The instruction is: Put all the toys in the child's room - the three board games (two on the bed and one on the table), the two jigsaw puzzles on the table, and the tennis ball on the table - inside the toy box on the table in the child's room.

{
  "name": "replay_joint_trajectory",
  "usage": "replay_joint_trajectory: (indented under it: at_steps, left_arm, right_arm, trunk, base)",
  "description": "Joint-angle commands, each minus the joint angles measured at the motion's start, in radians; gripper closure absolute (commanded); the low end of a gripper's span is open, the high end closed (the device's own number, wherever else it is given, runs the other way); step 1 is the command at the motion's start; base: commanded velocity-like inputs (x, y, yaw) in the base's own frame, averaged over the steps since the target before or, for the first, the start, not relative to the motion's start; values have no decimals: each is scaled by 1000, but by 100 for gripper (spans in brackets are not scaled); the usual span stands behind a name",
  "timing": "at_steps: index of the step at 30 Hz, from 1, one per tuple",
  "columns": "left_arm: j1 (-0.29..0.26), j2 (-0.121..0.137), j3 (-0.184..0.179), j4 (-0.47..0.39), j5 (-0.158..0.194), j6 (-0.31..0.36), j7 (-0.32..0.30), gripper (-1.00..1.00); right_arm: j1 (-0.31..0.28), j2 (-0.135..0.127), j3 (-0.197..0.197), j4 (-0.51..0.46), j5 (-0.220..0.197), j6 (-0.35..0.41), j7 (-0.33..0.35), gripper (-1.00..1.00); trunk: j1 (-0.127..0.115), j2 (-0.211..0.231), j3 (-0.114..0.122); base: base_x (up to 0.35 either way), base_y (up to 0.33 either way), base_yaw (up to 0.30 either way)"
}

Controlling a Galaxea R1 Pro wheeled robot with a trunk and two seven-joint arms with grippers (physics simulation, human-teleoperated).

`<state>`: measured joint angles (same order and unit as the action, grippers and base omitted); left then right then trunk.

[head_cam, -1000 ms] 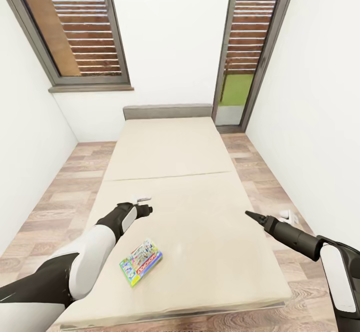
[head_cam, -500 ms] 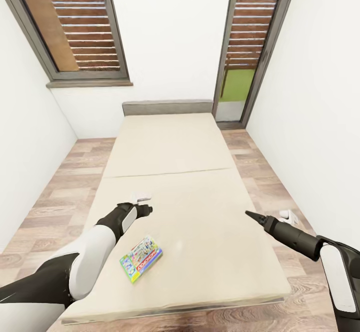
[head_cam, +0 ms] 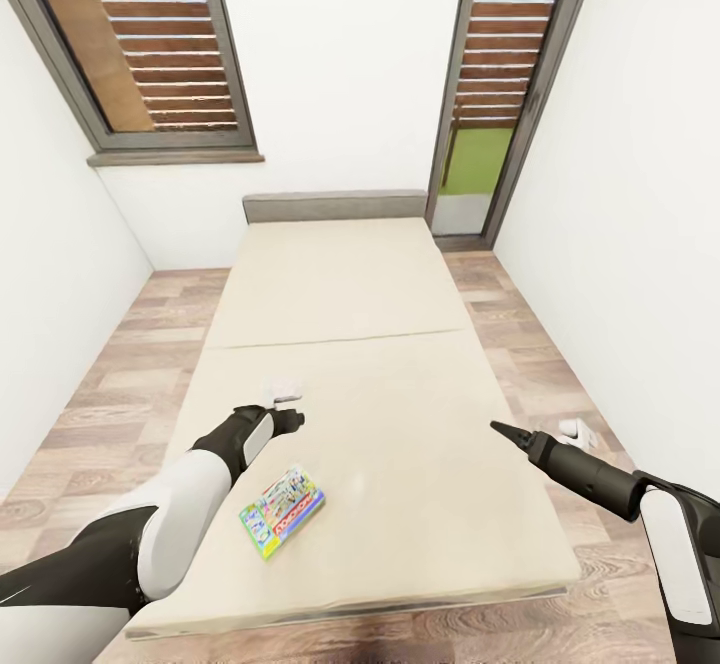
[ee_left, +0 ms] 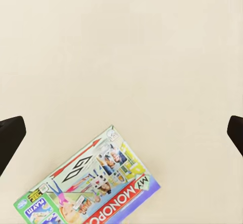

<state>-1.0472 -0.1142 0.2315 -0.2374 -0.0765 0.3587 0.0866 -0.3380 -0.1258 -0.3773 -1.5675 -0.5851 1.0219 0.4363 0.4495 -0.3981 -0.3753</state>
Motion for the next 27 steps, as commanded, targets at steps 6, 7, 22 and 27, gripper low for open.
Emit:
replay_joint_trajectory:
  at_steps: [6,7,22,27]
  left_arm:
    - [0,0,8,-2,-8,6,0,-100]
    - [0,0,7,-1,-8,6,0,-100]
    - [6,1,8,0,-23,-21,1,-100]
    - [7,1,7,0,-23,-21,1,-100]
  right_arm:
    - [-1,0,-2,0,8,5,10,-100]
    - [-1,0,-2,0,8,4,10,-100]
    - [-1,0,-2,0,8,5,10,-100]
    - [-1,0,-2,0,8,5,10,-100]
  trunk:
    - [0,-2,-12]
    - [0,-2,-13]
    - [0,-2,-38]
    - [0,-2,-46]
  base:
    - [0,0,0]
    - [0,0,0]
    - [0,0,0]
    - [0,0,0]
